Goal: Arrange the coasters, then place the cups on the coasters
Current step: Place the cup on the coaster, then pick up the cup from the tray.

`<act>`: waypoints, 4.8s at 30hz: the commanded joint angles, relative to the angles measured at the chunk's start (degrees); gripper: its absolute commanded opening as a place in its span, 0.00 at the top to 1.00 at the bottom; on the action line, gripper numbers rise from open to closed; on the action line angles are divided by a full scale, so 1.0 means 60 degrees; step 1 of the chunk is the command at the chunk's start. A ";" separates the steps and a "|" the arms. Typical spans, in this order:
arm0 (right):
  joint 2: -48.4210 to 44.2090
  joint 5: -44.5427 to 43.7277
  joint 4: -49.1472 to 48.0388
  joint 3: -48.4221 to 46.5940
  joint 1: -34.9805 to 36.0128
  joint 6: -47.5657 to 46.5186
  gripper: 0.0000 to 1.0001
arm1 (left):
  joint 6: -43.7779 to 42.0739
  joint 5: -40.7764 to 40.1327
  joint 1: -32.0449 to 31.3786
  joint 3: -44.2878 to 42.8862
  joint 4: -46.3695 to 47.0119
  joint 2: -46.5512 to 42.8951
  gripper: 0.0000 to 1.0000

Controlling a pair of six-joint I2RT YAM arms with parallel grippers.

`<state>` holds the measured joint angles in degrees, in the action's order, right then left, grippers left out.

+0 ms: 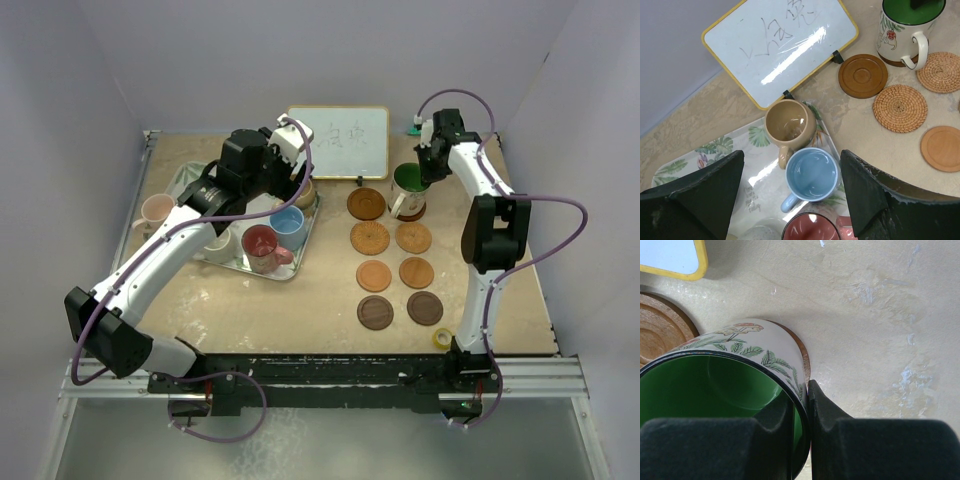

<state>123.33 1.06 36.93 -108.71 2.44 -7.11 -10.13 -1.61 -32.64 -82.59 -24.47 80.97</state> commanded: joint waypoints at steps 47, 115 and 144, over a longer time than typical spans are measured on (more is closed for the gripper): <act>-0.1456 0.0358 -0.1143 0.0858 -0.0097 0.0191 0.93 | -0.0170 0.0268 0.0043 0.0052 0.0421 -0.0408 0.25; -0.2771 0.0800 -0.0393 0.0136 -0.0157 0.0649 0.52 | -0.0195 0.0527 0.1349 0.0347 -0.0320 -0.0590 0.24; -0.8591 0.2364 -0.0127 0.5187 -0.0157 0.0226 0.29 | 0.1547 0.1115 0.2632 0.2236 -0.3442 -0.0497 0.25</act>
<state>74.19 13.23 41.56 -80.44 1.80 -4.71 -4.80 5.23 -16.99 -71.26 -44.49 77.71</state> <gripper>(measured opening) 0.708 0.774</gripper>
